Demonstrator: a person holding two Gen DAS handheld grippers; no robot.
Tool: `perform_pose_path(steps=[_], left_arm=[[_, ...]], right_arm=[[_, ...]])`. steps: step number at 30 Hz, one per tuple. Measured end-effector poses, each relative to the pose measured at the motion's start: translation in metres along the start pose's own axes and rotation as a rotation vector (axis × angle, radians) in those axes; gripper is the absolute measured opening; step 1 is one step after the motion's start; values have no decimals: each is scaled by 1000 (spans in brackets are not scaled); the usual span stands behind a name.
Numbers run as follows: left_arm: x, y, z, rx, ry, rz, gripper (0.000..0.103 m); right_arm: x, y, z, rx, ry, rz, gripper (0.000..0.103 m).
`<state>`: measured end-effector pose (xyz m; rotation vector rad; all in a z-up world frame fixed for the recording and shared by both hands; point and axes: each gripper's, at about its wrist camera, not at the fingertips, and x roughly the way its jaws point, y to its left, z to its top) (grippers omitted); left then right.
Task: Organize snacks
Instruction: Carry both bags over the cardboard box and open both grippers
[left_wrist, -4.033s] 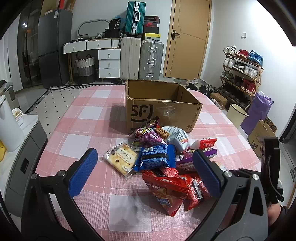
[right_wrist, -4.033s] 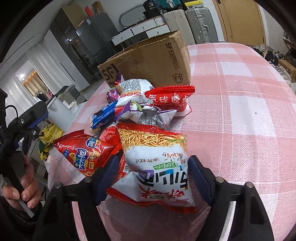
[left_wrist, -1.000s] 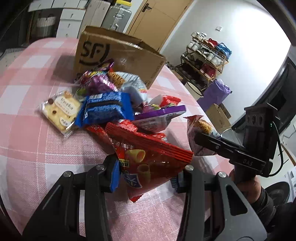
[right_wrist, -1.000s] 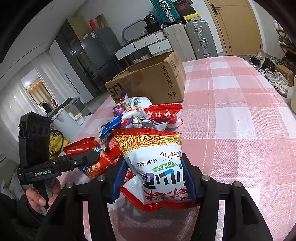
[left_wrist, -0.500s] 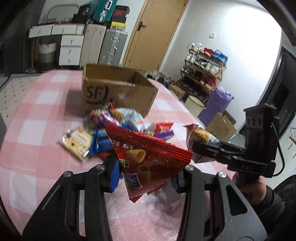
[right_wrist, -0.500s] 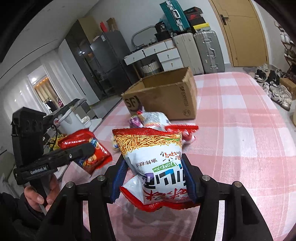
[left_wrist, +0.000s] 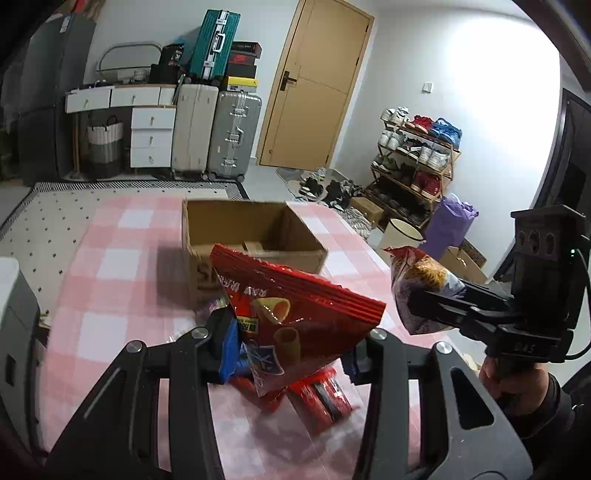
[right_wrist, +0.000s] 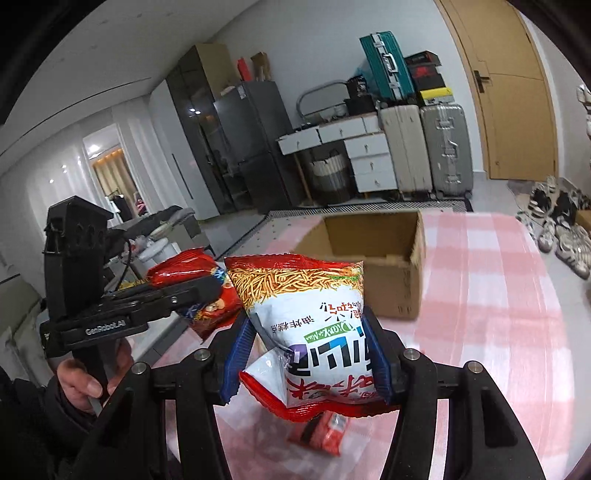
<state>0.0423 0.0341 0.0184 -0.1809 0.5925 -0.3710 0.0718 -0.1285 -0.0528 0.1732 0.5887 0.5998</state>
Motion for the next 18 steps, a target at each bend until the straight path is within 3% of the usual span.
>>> perform_pose_path(steps=[9, 18], left_arm=[[5, 13, 69, 13, 10, 2, 41], [59, 41, 133, -33, 35, 13, 41]], right_arm=[[9, 2, 58, -40, -49, 15, 57], [44, -20, 114, -6, -54, 26, 57]])
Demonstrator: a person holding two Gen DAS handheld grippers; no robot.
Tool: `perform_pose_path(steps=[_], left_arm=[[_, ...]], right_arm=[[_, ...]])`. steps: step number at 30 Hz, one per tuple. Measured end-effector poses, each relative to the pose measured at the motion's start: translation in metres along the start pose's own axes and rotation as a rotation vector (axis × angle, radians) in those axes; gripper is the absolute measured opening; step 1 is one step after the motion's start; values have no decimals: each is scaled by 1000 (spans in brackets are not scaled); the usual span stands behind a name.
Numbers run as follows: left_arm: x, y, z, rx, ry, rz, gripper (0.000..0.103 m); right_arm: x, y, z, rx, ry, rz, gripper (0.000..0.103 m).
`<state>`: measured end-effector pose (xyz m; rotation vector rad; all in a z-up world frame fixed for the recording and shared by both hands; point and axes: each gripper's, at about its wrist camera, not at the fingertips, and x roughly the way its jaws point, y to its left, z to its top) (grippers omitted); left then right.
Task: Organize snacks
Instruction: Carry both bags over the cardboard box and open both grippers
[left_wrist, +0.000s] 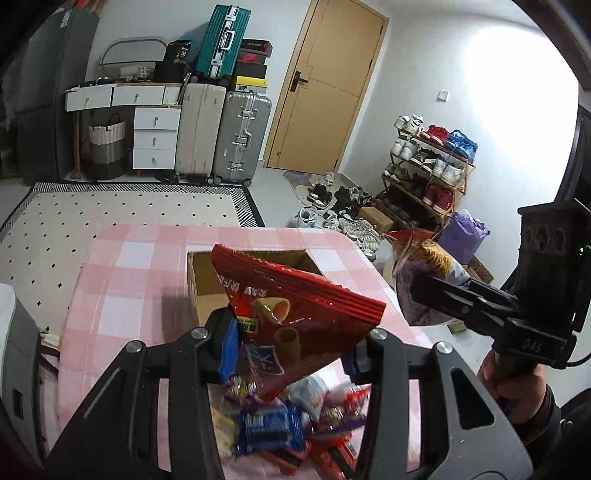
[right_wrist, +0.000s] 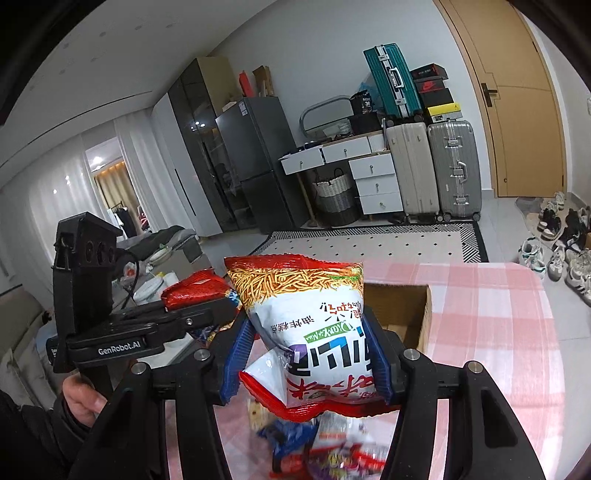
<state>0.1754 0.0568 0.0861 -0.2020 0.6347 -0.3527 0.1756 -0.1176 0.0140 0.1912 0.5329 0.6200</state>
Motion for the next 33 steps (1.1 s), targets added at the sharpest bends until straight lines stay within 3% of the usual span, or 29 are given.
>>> perform_pose_path(steps=[11, 23, 25, 26, 28, 29, 33], left_arm=[[112, 16, 42, -13, 100, 37, 41], [217, 63, 21, -95, 215, 39, 41], [224, 70, 12, -107, 232, 61, 47], [228, 74, 9, -118, 240, 68, 51], [231, 81, 6, -140, 248, 75, 59], [231, 83, 5, -147, 248, 87, 67], [218, 78, -2, -125, 223, 90, 78]], right_arm=[[68, -30, 35, -15, 49, -22, 57], [162, -70, 8, 31, 179, -65, 60], [172, -73, 6, 21, 189, -99, 68], [174, -74, 6, 20, 189, -106, 78], [177, -75, 4, 23, 180, -118, 84], [177, -77, 3, 23, 176, -116, 84], [168, -79, 2, 32, 149, -107, 84]])
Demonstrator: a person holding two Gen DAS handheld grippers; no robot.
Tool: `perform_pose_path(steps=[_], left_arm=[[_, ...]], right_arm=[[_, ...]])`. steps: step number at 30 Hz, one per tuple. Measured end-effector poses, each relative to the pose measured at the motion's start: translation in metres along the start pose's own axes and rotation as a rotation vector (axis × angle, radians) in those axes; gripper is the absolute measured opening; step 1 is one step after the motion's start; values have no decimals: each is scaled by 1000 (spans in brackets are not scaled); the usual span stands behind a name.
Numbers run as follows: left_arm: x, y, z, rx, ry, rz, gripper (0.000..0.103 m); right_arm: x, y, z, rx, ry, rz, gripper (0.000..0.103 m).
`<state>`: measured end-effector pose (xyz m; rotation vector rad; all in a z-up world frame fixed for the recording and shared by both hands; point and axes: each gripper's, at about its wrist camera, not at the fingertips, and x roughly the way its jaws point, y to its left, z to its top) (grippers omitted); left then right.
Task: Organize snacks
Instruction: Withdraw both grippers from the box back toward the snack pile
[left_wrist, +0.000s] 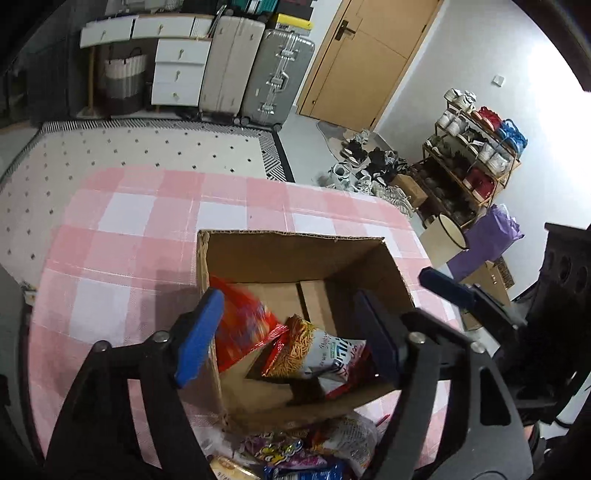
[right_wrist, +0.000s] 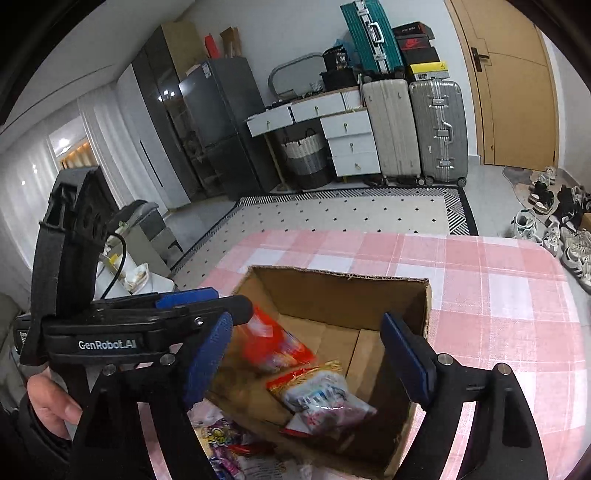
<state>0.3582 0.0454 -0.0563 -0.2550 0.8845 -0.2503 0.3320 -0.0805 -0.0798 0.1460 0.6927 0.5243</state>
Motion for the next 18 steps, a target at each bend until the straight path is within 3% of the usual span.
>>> perform_pose_path(steps=[11, 18], left_arm=[[-75, -17, -37, 14, -78, -26, 80], [-124, -35, -62, 50, -141, -1, 83]], right_arm=[[-85, 14, -12, 5, -128, -14, 90], [-125, 33, -31, -25, -167, -7, 91]])
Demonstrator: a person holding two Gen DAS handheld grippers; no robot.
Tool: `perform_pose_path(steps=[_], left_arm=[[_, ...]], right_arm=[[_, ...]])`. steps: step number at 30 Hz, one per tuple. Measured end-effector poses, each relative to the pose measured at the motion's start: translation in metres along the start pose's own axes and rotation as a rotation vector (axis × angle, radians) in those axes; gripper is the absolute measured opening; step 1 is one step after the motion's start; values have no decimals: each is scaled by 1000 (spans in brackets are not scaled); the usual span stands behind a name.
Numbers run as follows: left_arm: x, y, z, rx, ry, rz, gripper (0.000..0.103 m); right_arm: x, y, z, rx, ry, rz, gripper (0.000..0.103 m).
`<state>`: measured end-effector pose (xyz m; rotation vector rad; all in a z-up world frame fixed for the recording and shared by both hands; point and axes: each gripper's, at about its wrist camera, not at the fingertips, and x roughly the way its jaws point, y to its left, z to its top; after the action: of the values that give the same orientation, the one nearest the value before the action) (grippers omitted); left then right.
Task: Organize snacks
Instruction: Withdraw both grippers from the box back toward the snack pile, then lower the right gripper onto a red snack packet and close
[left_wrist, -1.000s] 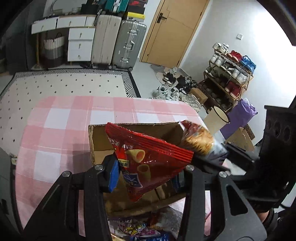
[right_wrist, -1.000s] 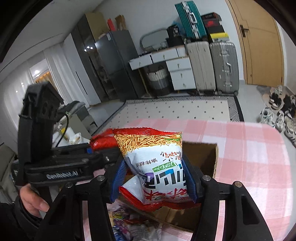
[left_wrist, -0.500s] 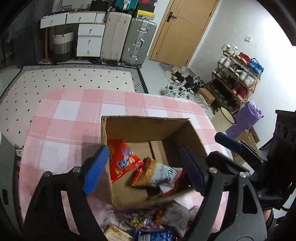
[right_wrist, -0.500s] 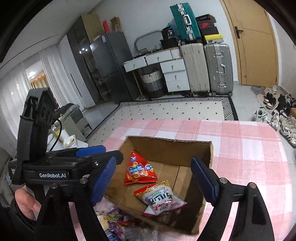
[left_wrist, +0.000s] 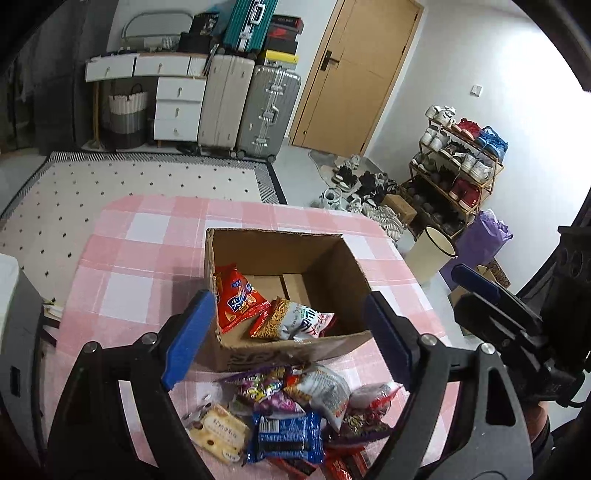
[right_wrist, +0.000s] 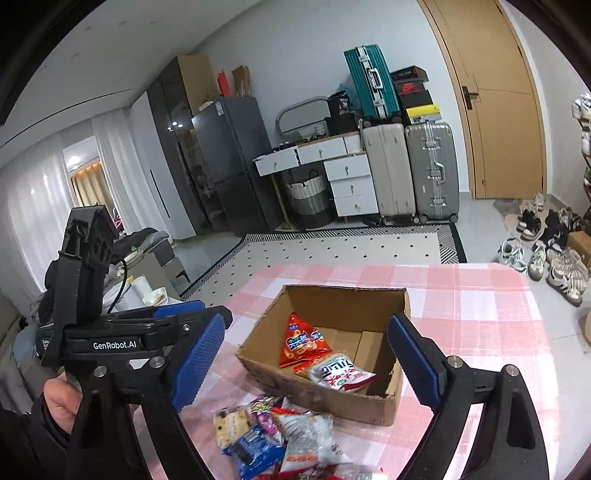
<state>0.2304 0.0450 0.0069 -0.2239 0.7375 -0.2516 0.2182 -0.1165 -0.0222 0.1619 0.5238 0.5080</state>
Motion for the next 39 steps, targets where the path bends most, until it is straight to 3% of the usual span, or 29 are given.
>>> perform_pose_path(steps=[7, 10, 12, 16, 20, 39], left_arm=[[-52, -25, -23, 69, -97, 65, 85], [-78, -29, -33, 47, -140, 60, 92], [-91, -32, -39, 40, -163, 59, 103], [-117, -40, -52, 57, -209, 84, 102], [-132, -45, -66, 69, -206, 86, 102], [-114, -39, -132, 70, -161, 66, 102]], right_arm=[[-35, 23, -15, -21, -43, 16, 95], [-47, 33, -21, -36, -41, 23, 95], [-51, 34, -28, -43, -28, 24, 95], [-61, 42, -40, -47, -19, 18, 95], [-74, 46, -51, -43, -28, 5, 97], [-101, 46, -111, -50, 11, -36, 101]])
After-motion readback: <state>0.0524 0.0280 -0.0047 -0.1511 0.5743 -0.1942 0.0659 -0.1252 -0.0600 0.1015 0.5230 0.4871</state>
